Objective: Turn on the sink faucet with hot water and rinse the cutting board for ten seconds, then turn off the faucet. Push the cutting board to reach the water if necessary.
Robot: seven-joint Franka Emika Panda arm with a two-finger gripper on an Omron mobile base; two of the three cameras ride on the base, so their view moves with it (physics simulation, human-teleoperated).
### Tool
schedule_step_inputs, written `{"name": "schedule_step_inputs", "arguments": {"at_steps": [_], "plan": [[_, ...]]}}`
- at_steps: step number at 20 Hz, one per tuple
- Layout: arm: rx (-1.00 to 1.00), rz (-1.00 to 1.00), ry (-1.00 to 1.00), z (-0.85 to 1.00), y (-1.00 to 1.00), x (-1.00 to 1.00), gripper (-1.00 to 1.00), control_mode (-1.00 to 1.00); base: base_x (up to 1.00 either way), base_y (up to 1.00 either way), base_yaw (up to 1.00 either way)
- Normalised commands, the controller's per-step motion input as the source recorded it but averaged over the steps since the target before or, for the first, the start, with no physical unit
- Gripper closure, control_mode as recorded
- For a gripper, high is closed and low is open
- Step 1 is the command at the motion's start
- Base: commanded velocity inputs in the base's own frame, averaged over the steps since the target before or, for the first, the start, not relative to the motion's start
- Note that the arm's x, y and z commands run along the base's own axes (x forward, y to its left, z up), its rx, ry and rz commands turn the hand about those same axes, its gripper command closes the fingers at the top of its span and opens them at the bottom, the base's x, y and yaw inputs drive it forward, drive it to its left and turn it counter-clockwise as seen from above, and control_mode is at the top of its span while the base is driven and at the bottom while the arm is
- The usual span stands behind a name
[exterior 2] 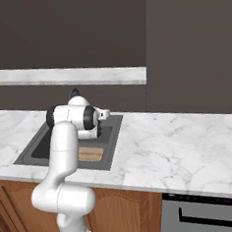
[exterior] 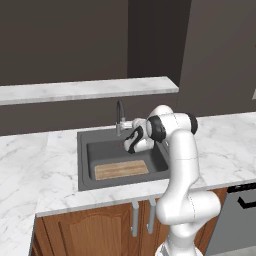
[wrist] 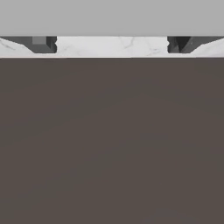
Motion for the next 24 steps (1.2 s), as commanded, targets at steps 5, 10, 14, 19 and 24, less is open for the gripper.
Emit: {"name": "schedule_step_inputs", "arguments": {"at_steps": [5, 10, 14, 19, 24], "plan": [[0.01, 0.00, 0.00, 0.00, -0.26, 0.00, -1.00, -1.00, 0.00, 0.00, 0.00], [0.02, 0.01, -0.03, 0.00, -0.42, 0.00, -1.00, -1.00, 0.00, 0.00, 0.00], [0.02, 0.02, -0.04, 0.00, -0.49, 0.00, -1.00, -1.00, 0.00, 0.00, 0.00], [0.02, 0.02, -0.04, 0.00, -0.54, 0.00, -1.00, -1.00, 0.00, 0.00, 0.00], [0.02, 0.03, -0.03, 0.00, -0.61, 0.00, -1.00, -1.00, 0.00, 0.00, 0.00]]}}
